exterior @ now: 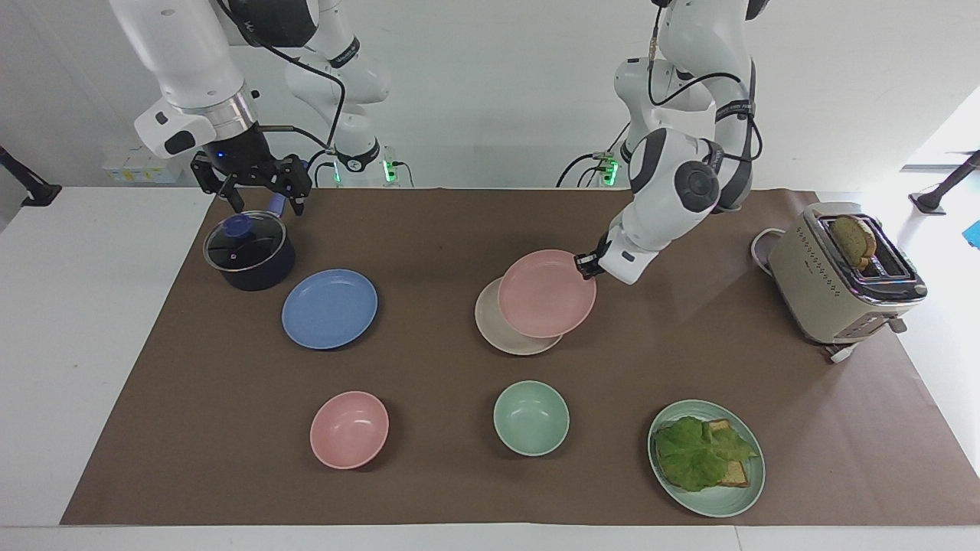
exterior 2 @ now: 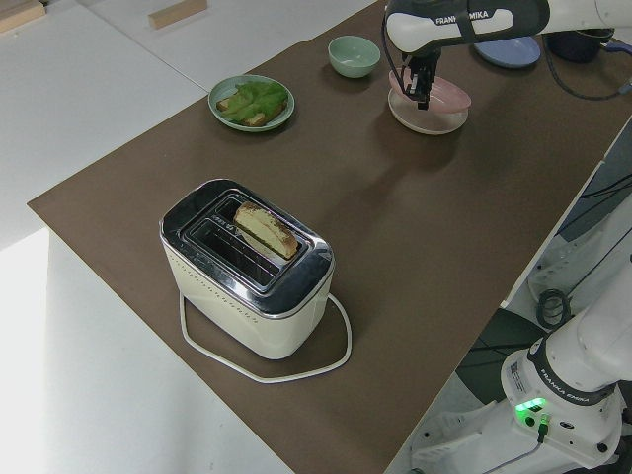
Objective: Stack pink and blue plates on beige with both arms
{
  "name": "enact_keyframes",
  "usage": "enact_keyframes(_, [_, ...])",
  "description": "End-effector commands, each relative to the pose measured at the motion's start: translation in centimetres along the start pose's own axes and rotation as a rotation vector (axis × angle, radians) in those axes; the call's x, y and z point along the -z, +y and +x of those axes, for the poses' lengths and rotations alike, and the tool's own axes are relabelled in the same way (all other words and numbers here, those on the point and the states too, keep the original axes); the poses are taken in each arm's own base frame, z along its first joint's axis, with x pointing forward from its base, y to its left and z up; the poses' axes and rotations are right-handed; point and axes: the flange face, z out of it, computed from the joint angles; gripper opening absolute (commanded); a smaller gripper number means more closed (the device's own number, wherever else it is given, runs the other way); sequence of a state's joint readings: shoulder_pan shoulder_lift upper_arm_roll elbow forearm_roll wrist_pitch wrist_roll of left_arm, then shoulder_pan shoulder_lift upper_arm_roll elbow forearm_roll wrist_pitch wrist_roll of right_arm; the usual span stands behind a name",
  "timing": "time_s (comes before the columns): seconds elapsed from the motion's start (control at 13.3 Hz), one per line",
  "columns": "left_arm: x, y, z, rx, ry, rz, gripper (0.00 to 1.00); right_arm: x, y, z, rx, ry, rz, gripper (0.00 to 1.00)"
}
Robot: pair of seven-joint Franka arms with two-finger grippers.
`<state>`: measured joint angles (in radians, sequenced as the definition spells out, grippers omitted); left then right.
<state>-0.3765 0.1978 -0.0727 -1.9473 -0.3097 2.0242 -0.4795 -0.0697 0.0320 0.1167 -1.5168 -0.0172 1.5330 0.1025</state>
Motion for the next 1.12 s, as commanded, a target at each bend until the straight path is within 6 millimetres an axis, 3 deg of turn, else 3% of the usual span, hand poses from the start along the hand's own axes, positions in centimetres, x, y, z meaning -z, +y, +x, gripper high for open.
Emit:
enact_keyframes(0.0, [-2.6,0.5,-1.1,0.002,0.039,-0.025,0.00,0.1,0.4,-0.5,0.023,0.003,0.023,1.00])
enact_keyframes(0.15, [-2.3,0.7,-1.0,-0.001,0.044,-0.029,0.99,0.2,0.3,-0.2,0.024,0.029,0.027,1.00])
enact_keyframes(0.38, [-1.9,-0.8,0.3,0.011,0.045,-0.017,1.00,-1.3,0.5,0.4,0.021,0.093,0.028,1.00])
enact_keyframes(0.53, [0.5,-6.9,4.1,0.024,0.082,0.033,1.00,-2.9,0.9,1.1,0.019,0.102,0.029,1.00])
enact_keyframes(0.82, [9.1,-16.6,9.6,-0.088,0.222,0.165,1.00,-9.4,3.4,2.2,0.070,0.114,0.024,1.00])
enact_keyframes(1.05, [17.8,-20.1,10.1,-0.230,0.227,0.259,1.00,-16.1,3.9,4.4,0.106,0.085,0.033,1.00])
